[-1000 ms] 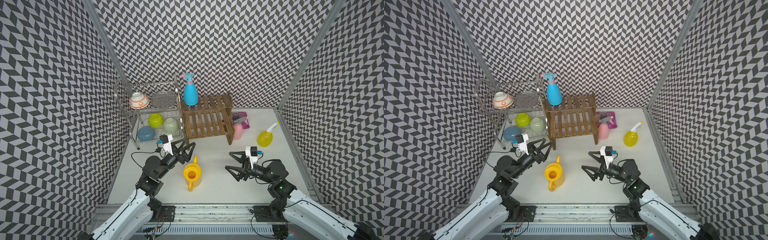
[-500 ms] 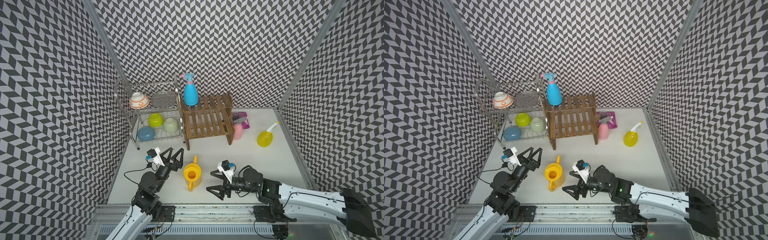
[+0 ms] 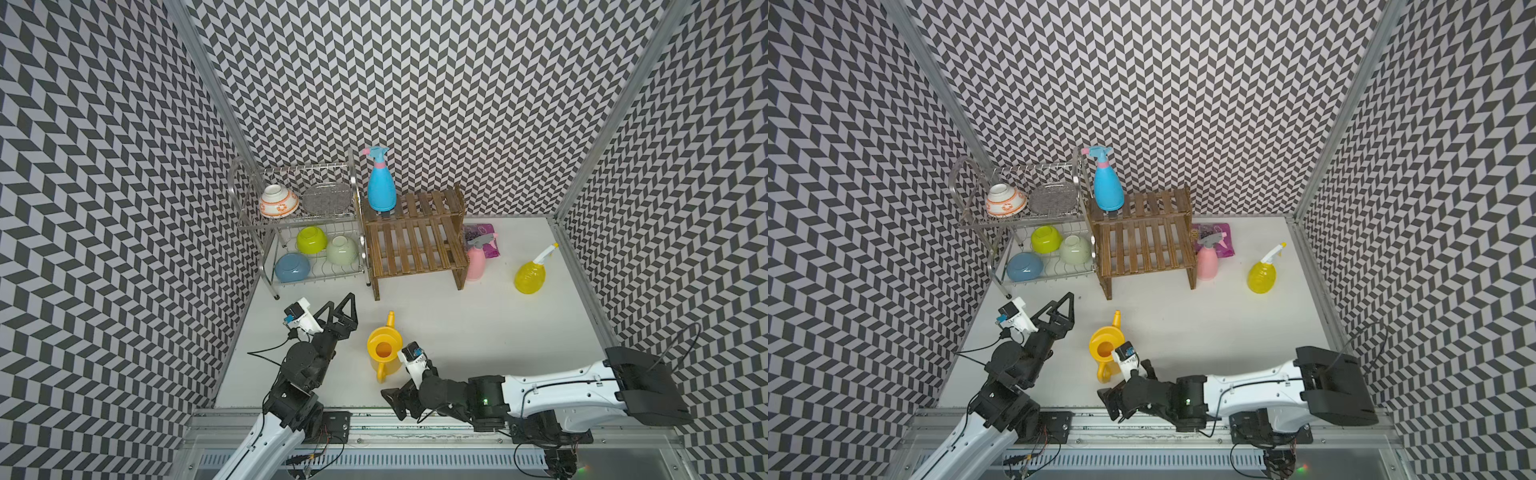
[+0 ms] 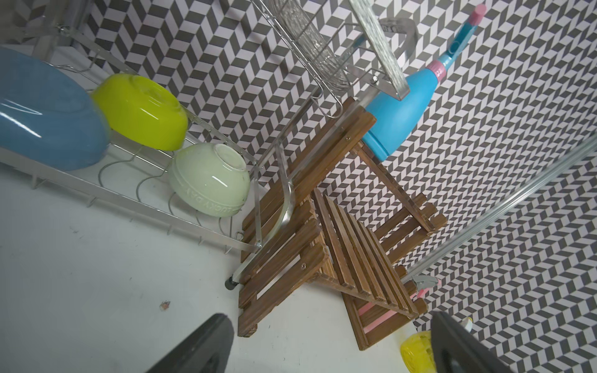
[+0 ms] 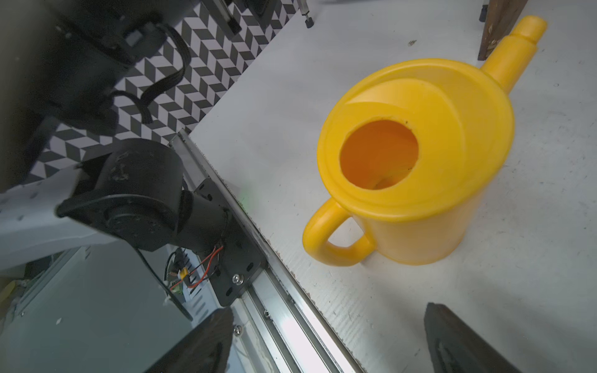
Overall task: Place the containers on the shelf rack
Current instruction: 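Pick up a container from the center of the board.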
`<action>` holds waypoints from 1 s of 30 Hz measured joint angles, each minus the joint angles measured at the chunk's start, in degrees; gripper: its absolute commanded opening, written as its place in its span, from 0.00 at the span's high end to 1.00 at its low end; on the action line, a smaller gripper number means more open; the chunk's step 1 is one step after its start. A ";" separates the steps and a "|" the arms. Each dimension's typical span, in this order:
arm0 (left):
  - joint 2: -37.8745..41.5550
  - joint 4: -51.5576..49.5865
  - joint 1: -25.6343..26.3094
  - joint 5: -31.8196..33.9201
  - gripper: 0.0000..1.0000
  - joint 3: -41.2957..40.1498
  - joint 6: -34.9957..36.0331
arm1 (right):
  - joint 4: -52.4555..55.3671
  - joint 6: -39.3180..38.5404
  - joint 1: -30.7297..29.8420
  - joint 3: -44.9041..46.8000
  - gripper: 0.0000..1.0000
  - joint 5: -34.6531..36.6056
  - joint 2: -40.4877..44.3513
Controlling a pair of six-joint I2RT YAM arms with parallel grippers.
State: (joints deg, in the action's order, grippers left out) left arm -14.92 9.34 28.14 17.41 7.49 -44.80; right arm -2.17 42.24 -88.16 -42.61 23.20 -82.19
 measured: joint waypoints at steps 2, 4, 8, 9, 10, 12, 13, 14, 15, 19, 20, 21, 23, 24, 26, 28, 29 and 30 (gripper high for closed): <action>0.63 -1.09 0.00 1.36 0.03 0.00 -0.79 | 2.64 3.10 -1.09 -3.43 0.03 3.13 -3.04; 1.09 -1.77 0.00 2.29 0.03 0.00 -1.31 | 5.84 6.01 -1.86 -6.58 0.03 6.14 -5.79; 1.73 -2.58 0.00 3.43 0.03 0.00 -1.81 | 13.40 12.61 -2.49 -12.61 0.02 11.56 -10.97; 1.90 -2.82 0.00 3.67 0.03 0.00 -1.86 | 15.28 14.12 -2.54 -14.10 0.02 12.70 -12.22; 2.05 -3.04 0.00 3.87 0.03 0.00 -1.95 | 17.44 15.89 -2.54 -15.78 0.02 14.01 -13.70; 2.58 -3.58 0.00 4.13 0.03 0.00 -2.23 | 21.51 18.82 -2.58 -18.91 0.02 16.55 -16.63; 2.84 -3.85 0.00 4.26 0.03 0.00 -2.29 | 22.77 19.80 -2.58 -19.80 0.02 17.49 -17.66; 3.10 -3.98 0.00 4.39 0.03 0.00 -2.38 | 23.93 20.68 -2.58 -20.44 0.02 18.40 -18.56; 3.37 -4.13 0.00 4.44 0.03 0.00 -2.43 | 24.83 21.31 -2.58 -20.72 0.03 19.10 -19.15; 4.39 -4.48 0.00 4.72 0.03 0.00 -2.49 | 27.58 23.39 -2.58 -20.55 0.16 22.10 -19.82; 4.59 -4.52 0.00 4.81 0.03 0.00 -2.49 | 27.65 23.56 -2.58 -20.17 0.20 22.84 -19.69; 4.70 -4.52 0.00 4.85 0.03 0.00 -2.51 | 27.43 23.76 -2.54 -19.50 0.23 23.45 -19.37; 4.85 -4.55 0.00 4.90 0.03 0.00 -2.58 | 26.53 23.52 -2.32 -16.76 0.30 24.33 -17.84; 4.85 -4.55 0.00 4.90 0.03 0.00 -2.62 | 25.59 23.23 -2.05 -14.62 0.36 24.55 -16.55; 4.85 -4.55 0.00 4.87 0.03 0.00 -2.62 | 23.17 21.38 -1.29 -10.27 0.46 24.04 -13.49; 4.85 -4.55 0.00 4.87 0.03 0.00 -2.62 | 19.91 18.62 0.37 -6.47 0.51 22.47 -10.60; 4.85 -4.55 0.00 4.85 0.03 0.00 -2.62 | 17.94 17.11 1.44 -4.87 0.52 21.51 -9.35; 4.85 -4.55 0.00 4.85 0.03 0.00 -2.60 | 16.28 15.67 2.25 -3.72 0.52 20.61 -8.48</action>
State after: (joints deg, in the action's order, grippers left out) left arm -10.07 4.80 28.14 22.26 7.49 -47.40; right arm 14.11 57.91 -85.91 -46.33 43.81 -90.67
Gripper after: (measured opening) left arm 0.968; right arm 0.488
